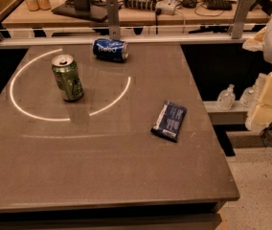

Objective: Move rxbar blueberry near green can

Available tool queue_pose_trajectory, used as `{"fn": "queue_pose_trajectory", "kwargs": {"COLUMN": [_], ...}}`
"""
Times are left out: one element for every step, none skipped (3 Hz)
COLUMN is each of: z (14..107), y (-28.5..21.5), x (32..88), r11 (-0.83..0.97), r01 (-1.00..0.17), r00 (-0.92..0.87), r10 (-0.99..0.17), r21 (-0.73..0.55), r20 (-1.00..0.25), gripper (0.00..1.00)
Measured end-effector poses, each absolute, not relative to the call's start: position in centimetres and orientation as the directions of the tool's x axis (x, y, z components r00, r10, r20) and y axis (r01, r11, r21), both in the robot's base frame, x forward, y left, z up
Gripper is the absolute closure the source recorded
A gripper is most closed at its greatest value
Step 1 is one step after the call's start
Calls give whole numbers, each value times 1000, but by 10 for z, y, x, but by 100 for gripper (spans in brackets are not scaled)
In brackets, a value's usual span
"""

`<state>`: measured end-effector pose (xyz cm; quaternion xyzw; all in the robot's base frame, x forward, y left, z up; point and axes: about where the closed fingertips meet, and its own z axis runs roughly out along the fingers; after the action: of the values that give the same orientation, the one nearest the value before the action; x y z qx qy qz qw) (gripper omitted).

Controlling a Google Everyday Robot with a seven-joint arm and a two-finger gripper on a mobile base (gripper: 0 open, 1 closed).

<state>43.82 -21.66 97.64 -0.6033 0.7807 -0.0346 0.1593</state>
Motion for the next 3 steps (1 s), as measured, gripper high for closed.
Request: {"fn": "queue_pose_trajectory", "kwargs": {"z": [976,978,974], "y": [-217,-212,-200], "x": [438,444,469], "r11": [270,181,-25], "r01": [-931,-958,-981], "r00": [-221,-138,51], "r10": [-953,-971,-990], "r21": [-246,-223,-194], "r20": [-207,-194,-128], "gripper": [0,0,0]}}
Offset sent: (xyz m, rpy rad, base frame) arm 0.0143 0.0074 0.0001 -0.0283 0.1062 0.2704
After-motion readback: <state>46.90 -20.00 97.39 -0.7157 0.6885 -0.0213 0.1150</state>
